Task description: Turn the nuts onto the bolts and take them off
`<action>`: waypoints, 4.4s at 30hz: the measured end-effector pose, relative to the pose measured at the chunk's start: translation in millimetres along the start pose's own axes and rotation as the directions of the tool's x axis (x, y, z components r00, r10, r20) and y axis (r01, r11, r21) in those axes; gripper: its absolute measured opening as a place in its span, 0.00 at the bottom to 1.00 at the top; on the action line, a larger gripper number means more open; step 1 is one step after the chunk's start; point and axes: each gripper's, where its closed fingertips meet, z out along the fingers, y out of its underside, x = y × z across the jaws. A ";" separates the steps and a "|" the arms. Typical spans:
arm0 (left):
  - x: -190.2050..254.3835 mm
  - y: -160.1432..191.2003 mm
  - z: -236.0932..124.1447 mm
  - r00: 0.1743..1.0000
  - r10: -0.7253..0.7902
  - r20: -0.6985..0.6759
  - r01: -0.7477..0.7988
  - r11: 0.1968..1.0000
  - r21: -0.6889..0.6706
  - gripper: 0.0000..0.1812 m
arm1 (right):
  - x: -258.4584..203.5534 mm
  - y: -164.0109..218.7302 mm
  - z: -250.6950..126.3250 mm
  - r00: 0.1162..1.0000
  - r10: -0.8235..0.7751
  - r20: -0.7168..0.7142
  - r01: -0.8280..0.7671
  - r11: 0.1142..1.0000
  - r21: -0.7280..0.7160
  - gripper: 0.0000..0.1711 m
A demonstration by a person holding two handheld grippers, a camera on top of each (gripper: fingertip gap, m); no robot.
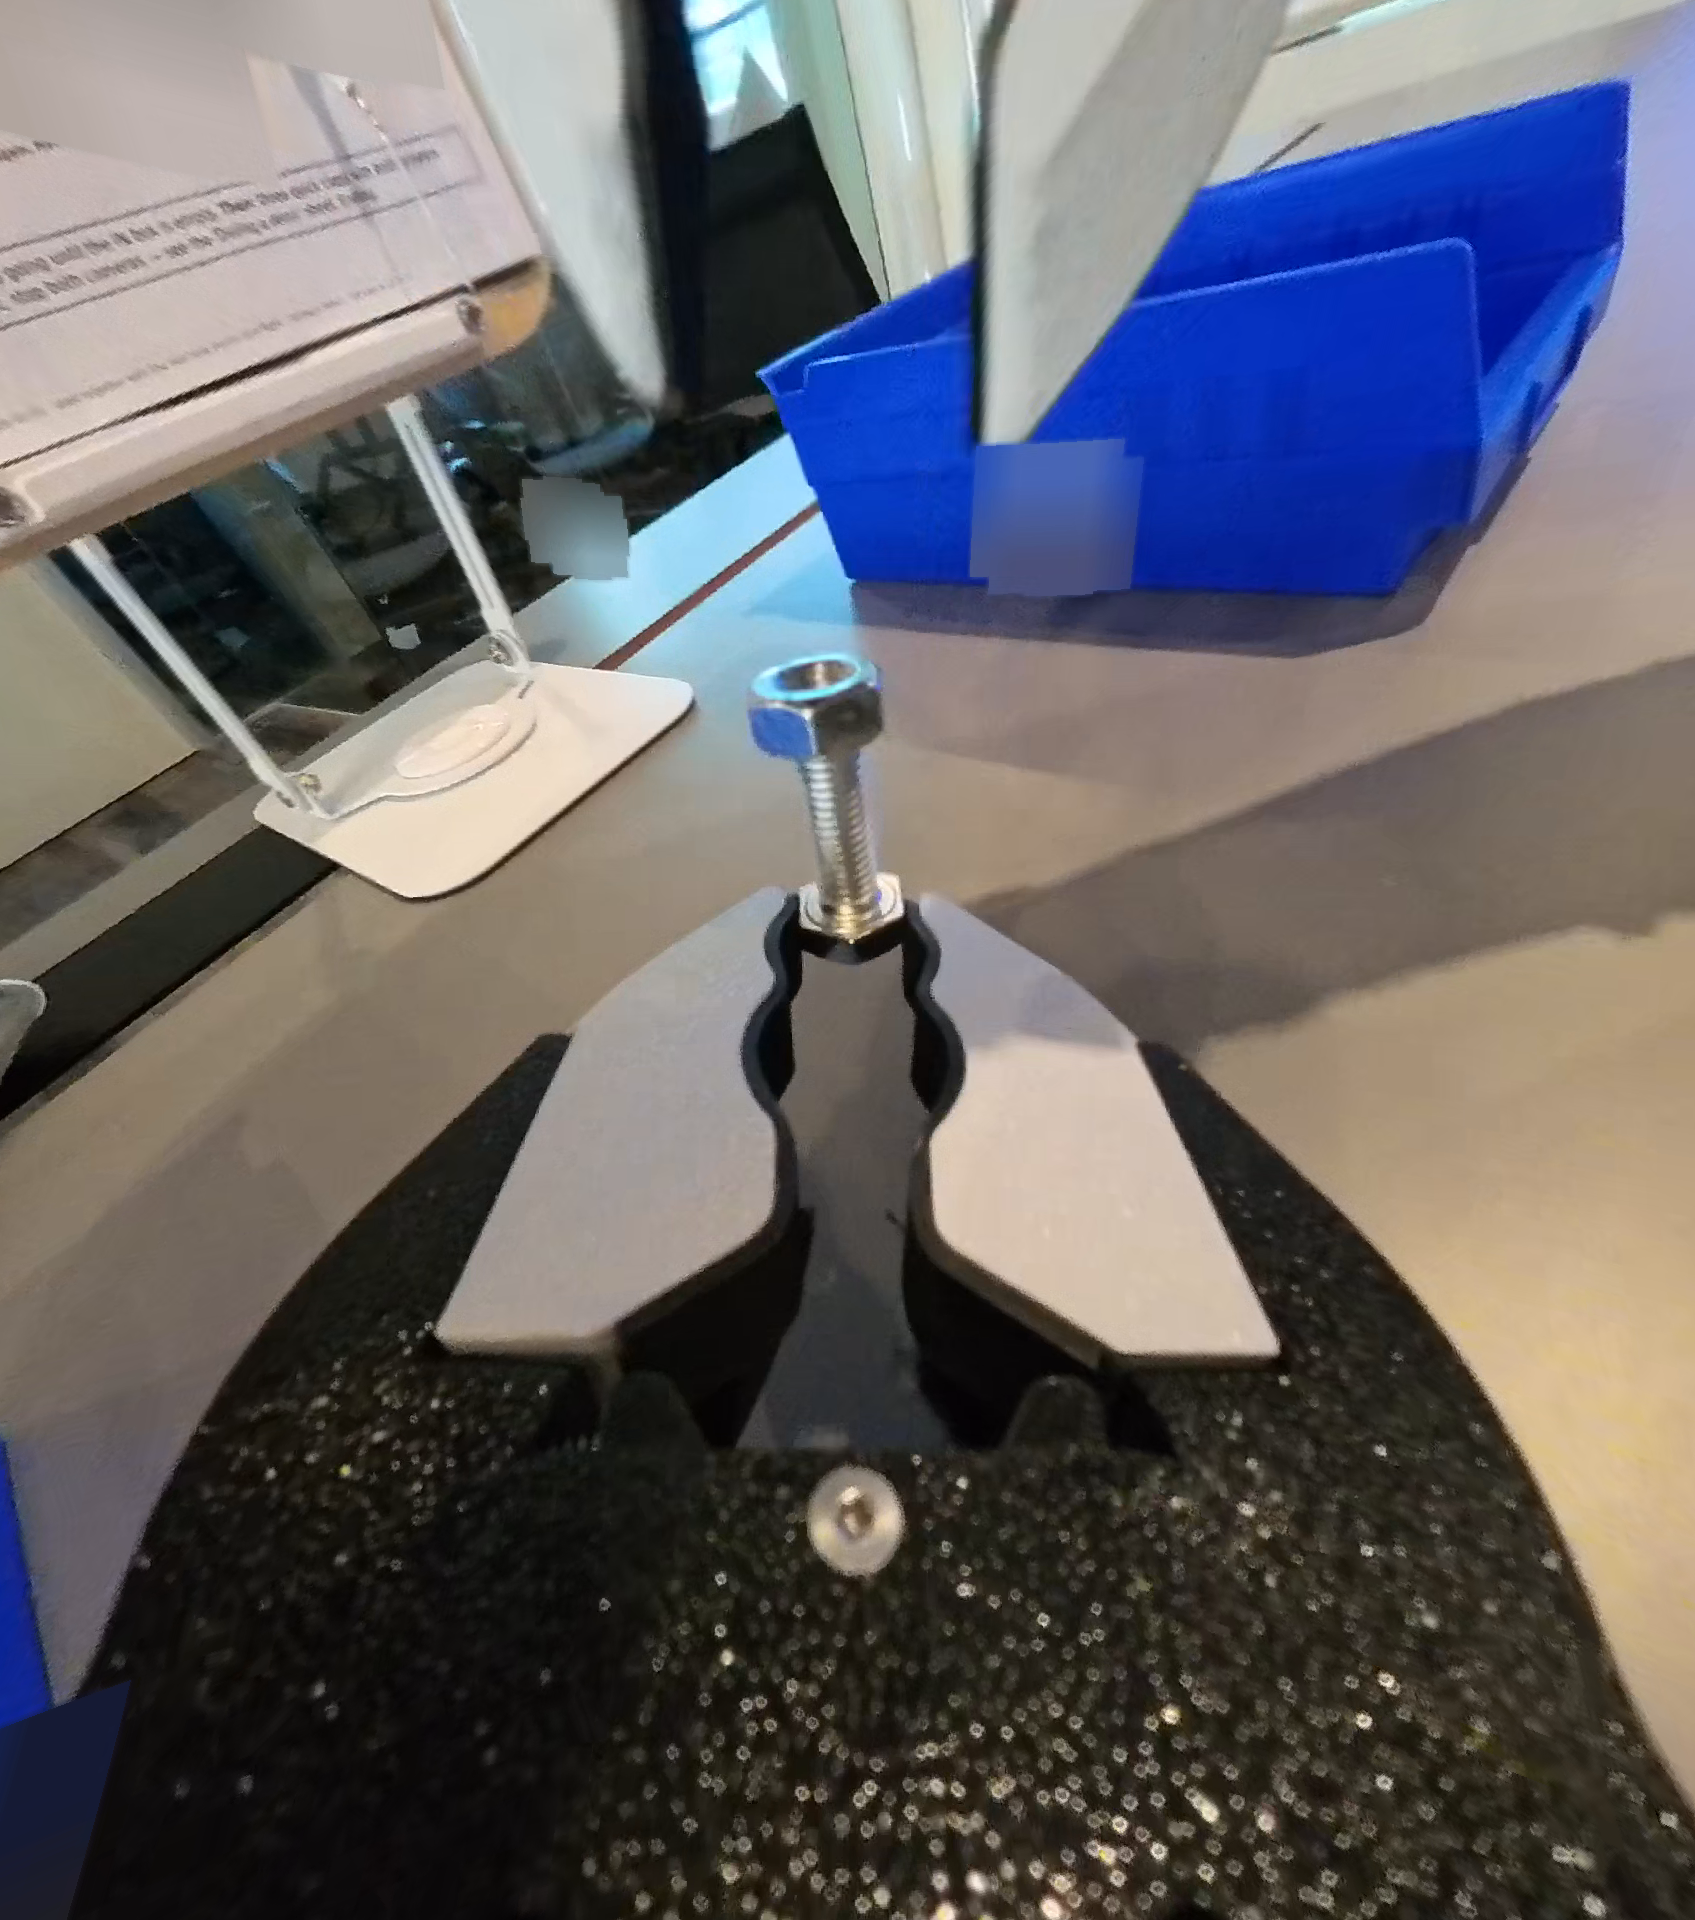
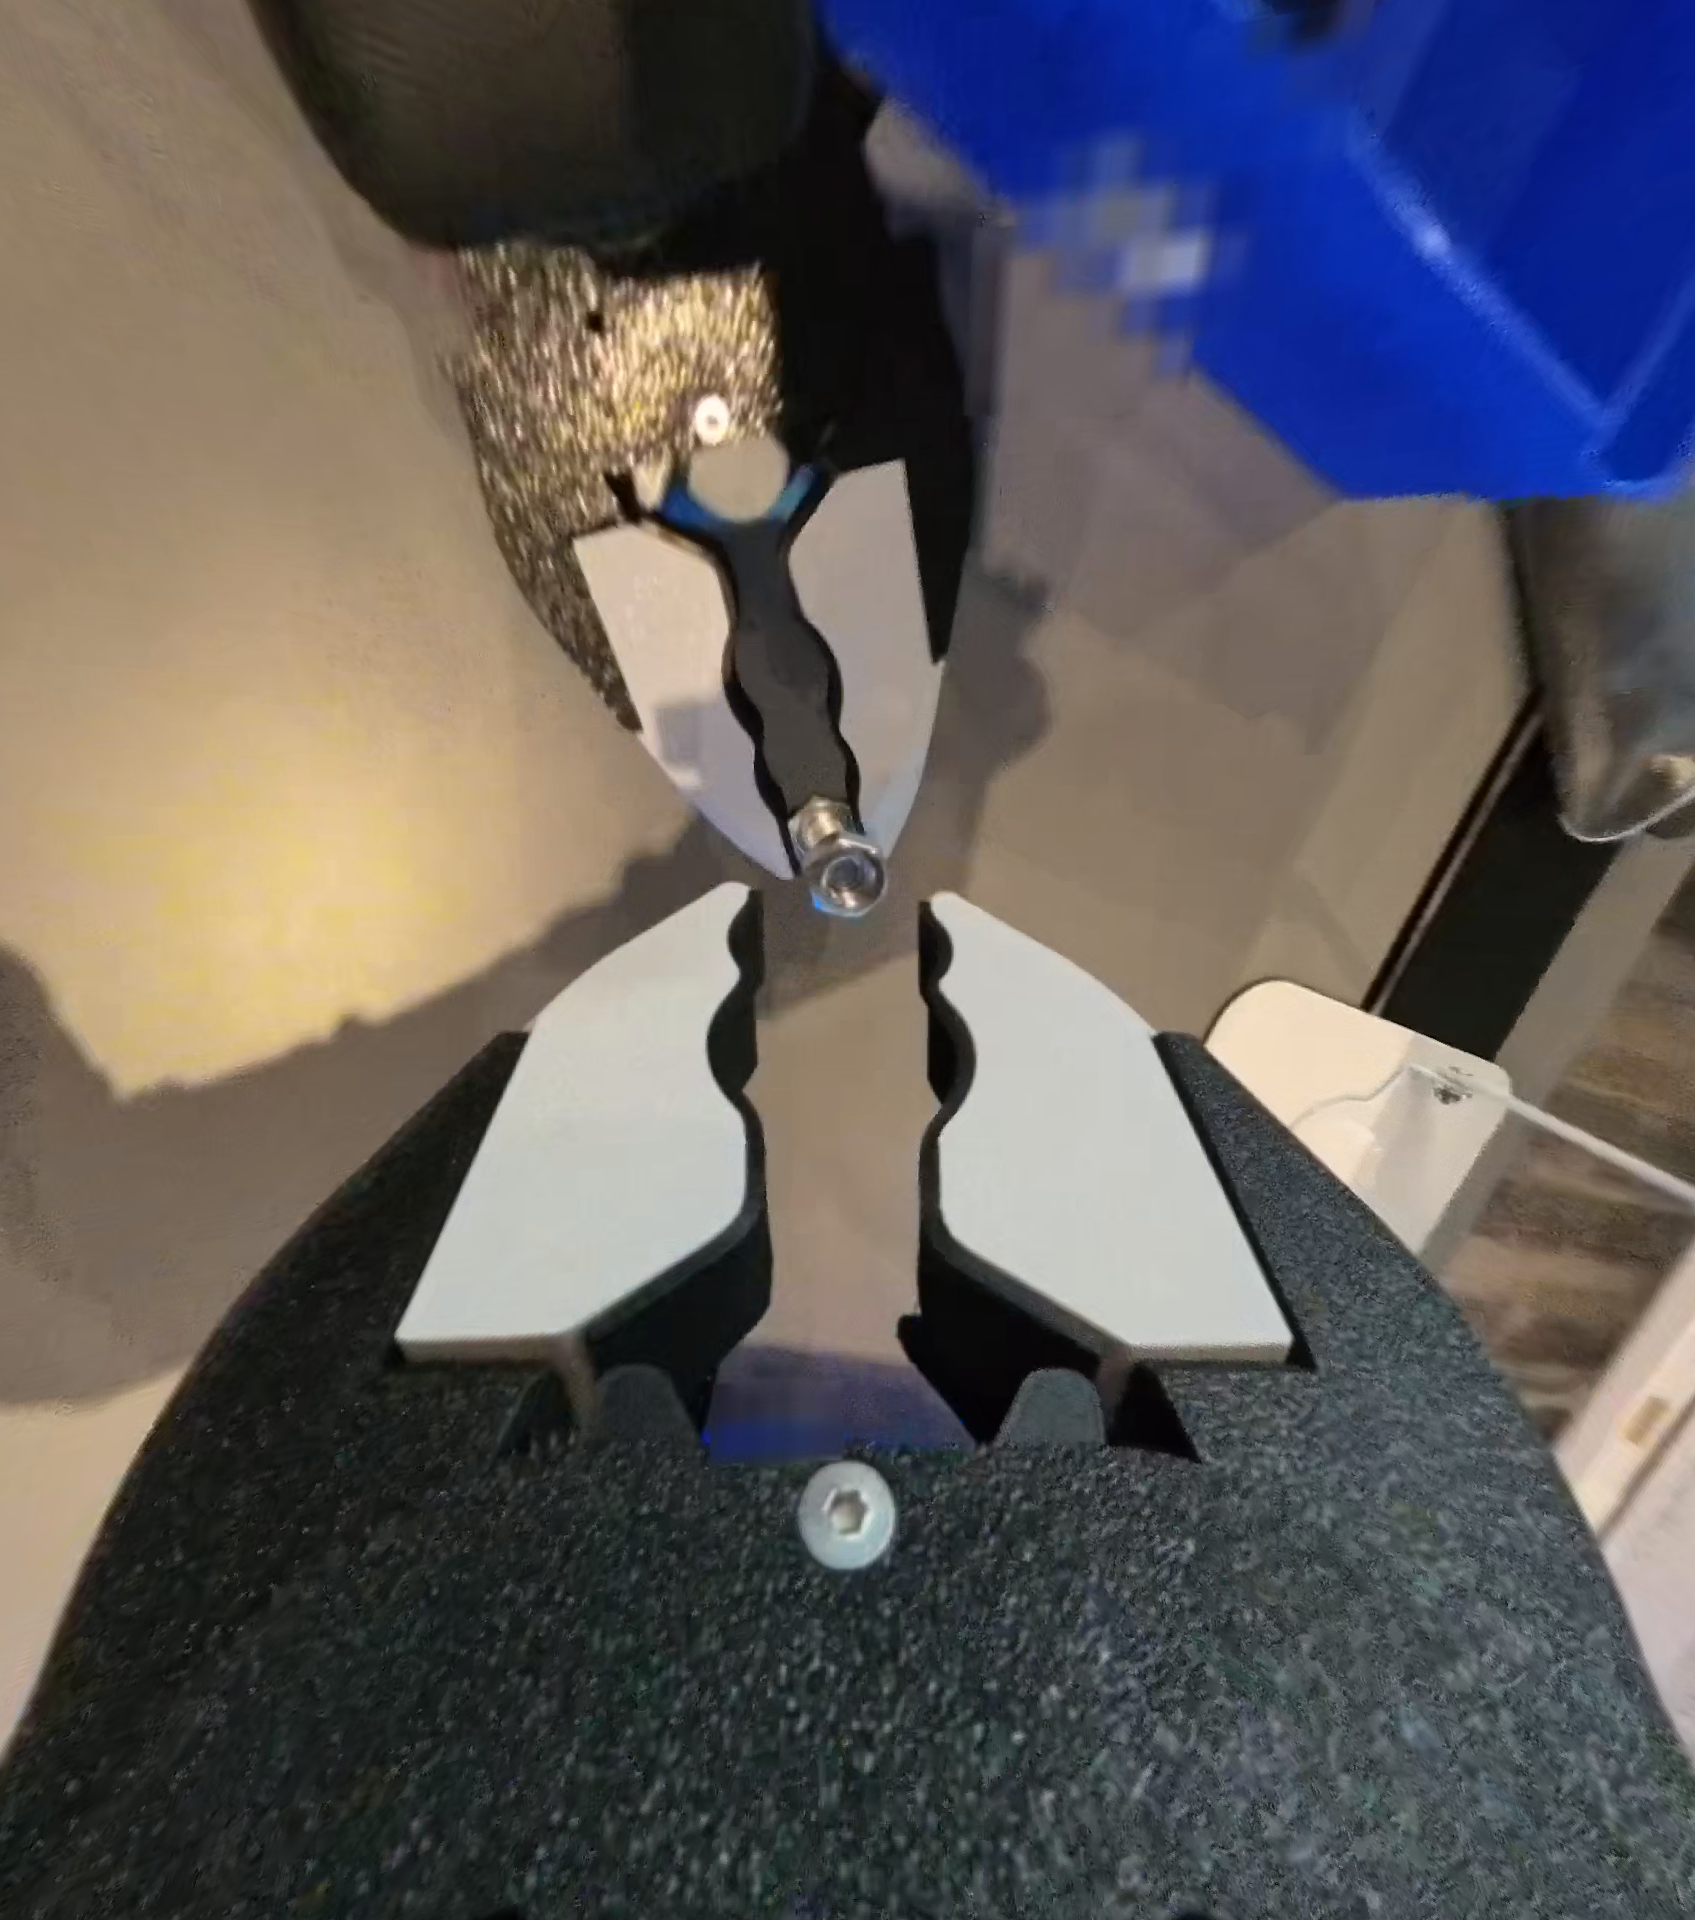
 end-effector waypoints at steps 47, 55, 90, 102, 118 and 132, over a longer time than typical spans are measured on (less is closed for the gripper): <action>-11.0 -8.0 -7.9 0.997 -0.069 -0.016 0.070 0.994 0.084 0.10 | -8.5 -9.1 -1.8 0.723 0.689 -0.049 -0.023 0.096 0.995 0.22; -6.8 -5.9 -5.9 0.999 -0.036 -0.021 0.037 0.997 0.063 0.10 | -2.8 -10.2 9.7 0.708 0.703 -0.069 -0.057 0.154 0.986 0.20; -8.5 -5.0 -5.3 0.998 -0.052 -0.020 0.053 0.997 0.058 0.10 | -5.2 -10.7 22.0 0.724 0.689 -0.038 -0.126 0.186 0.974 0.08; -8.4 -4.7 -5.1 0.999 -0.048 -0.020 0.049 0.997 0.056 0.10 | -4.6 -7.4 21.0 0.721 0.692 0.000 -0.148 0.154 0.977 0.07; -10.3 -3.7 -4.3 0.995 -0.093 -0.045 0.095 0.994 0.048 0.10 | 4.7 1.0 23.2 0.665 0.746 -0.038 -0.139 0.174 0.975 0.15; -3.0 2.5 0.1 0.997 -0.052 -0.063 0.052 0.999 -0.007 0.10 | 7.3 6.9 21.3 0.633 0.773 -0.046 -0.135 0.169 0.976 0.14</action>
